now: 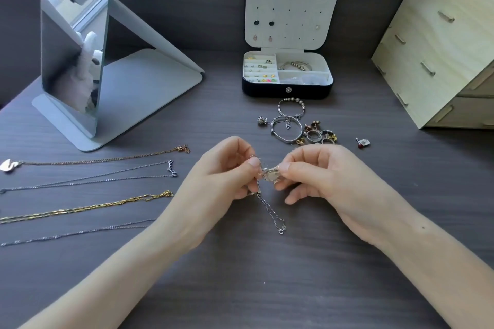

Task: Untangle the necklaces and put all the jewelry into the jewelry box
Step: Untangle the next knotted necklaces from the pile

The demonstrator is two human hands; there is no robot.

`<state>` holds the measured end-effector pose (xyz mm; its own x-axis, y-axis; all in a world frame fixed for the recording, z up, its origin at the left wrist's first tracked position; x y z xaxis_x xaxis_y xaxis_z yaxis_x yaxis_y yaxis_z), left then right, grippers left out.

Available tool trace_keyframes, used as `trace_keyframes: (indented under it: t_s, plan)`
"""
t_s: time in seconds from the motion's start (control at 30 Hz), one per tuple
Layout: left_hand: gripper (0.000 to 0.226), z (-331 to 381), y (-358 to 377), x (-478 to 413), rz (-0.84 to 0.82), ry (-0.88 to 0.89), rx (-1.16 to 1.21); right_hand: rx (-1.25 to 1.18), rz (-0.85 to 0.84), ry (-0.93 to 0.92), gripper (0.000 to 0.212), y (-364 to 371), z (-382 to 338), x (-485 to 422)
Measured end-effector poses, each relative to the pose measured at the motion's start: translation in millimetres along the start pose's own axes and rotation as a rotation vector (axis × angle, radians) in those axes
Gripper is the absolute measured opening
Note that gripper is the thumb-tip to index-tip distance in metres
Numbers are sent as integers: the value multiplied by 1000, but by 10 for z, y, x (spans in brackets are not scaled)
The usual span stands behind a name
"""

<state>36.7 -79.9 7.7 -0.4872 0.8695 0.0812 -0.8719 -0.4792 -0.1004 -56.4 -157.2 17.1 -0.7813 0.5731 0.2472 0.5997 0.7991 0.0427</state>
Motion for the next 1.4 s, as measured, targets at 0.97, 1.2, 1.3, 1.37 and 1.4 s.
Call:
trace_keyframes:
  t_s: [0.97,1.2,1.3,1.37,1.4]
  plan:
    - [19,335,-41,157,273,296,-610,-278,85,57,28,-49,122,2]
    - [20,235,3,118,205,219,-513,-391,54,123,19,-27,188,-6]
    - [24,198,44,108,148,195,-470,-393,38,134,15,-30,193,2]
    - [22,185,56,108,130,186,-465,-392,21,141,16,-23,186,8]
    - [22,183,60,109,127,186,-467,-386,12,145,17,-19,182,12]
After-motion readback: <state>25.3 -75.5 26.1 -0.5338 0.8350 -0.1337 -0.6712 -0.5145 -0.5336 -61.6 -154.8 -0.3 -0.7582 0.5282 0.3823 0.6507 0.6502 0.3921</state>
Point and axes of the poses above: each hand's wrist, its own x-axis away from the middle knuckle, its own y-axis out of the palm, z = x × y, the point moved 10 cm from there along -x, towards the middle knuckle, and after that the axes turned 9 degrees about -x, right-handed, at the moved point
